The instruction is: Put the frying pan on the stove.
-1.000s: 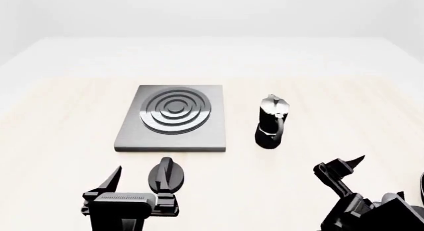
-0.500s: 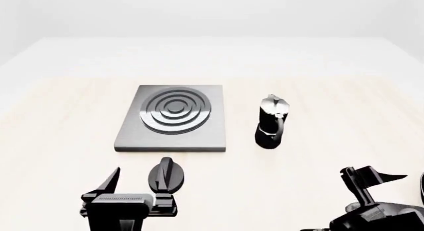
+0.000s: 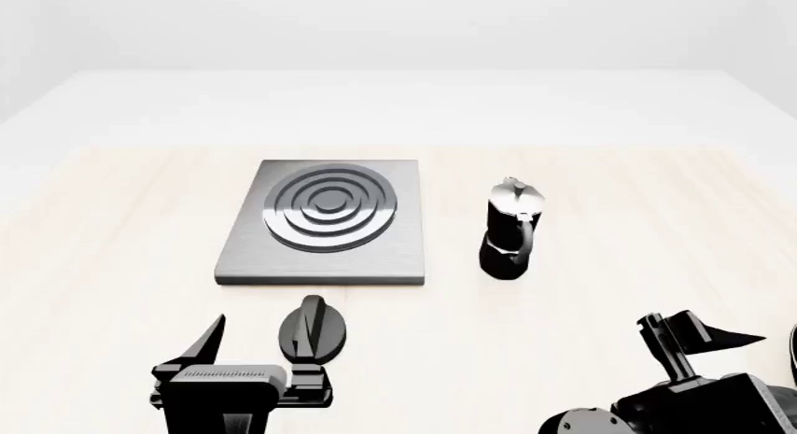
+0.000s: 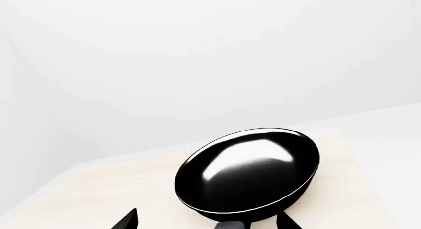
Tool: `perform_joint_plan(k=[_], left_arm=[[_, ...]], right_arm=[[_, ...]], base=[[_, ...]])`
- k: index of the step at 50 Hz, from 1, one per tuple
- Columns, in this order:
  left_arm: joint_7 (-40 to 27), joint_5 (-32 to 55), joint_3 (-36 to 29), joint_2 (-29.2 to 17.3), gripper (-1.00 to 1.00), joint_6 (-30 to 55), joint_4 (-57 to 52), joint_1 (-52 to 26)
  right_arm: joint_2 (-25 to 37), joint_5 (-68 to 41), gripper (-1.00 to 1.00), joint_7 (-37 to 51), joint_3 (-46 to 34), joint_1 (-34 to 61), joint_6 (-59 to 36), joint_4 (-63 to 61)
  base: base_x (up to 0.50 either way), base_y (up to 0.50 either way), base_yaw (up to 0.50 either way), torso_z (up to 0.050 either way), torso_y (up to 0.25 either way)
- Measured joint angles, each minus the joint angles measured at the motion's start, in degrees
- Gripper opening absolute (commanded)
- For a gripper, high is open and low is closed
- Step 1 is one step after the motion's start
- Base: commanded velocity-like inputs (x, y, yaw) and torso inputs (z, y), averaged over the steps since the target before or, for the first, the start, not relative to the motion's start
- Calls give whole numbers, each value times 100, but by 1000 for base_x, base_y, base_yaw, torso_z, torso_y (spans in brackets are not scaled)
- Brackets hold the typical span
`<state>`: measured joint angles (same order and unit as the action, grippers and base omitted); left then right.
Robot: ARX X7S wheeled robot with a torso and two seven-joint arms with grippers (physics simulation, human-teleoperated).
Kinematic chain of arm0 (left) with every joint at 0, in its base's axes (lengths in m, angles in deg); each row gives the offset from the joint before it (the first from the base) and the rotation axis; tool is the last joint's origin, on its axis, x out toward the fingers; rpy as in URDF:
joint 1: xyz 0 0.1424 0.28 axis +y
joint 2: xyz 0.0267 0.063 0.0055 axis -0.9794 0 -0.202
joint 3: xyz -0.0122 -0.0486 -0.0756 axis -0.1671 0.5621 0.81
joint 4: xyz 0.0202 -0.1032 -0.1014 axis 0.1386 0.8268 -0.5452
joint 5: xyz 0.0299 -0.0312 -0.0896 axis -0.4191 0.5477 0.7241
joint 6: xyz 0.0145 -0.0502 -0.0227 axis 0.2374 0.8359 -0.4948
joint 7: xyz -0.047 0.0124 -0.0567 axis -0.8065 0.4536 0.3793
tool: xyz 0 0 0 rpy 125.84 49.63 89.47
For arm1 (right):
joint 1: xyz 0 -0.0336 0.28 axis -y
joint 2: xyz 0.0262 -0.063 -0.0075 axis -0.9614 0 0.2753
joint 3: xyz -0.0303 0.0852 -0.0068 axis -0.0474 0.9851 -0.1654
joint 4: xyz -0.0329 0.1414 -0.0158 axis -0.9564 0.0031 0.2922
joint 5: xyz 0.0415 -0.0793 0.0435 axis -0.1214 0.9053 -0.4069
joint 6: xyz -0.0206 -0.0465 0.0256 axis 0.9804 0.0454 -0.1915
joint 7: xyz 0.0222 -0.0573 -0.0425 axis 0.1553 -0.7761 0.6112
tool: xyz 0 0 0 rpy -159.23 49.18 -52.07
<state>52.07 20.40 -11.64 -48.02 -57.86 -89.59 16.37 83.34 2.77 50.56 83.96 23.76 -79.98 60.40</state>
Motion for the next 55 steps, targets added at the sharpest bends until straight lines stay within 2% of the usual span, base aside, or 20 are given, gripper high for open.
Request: perform_joint_plan(k=[36,55], left_arm=[[-57,92,-80,-78,100,-61,3,-3],[-79,107,-141,-103,100,-111,53,-21]], right_arm=[[37,464,100,411,-170,535,-347,925],[42,232,100,298,-187,675,-367,1298]], base=[[0,0,0,0,0],[0,0,0,0,0]])
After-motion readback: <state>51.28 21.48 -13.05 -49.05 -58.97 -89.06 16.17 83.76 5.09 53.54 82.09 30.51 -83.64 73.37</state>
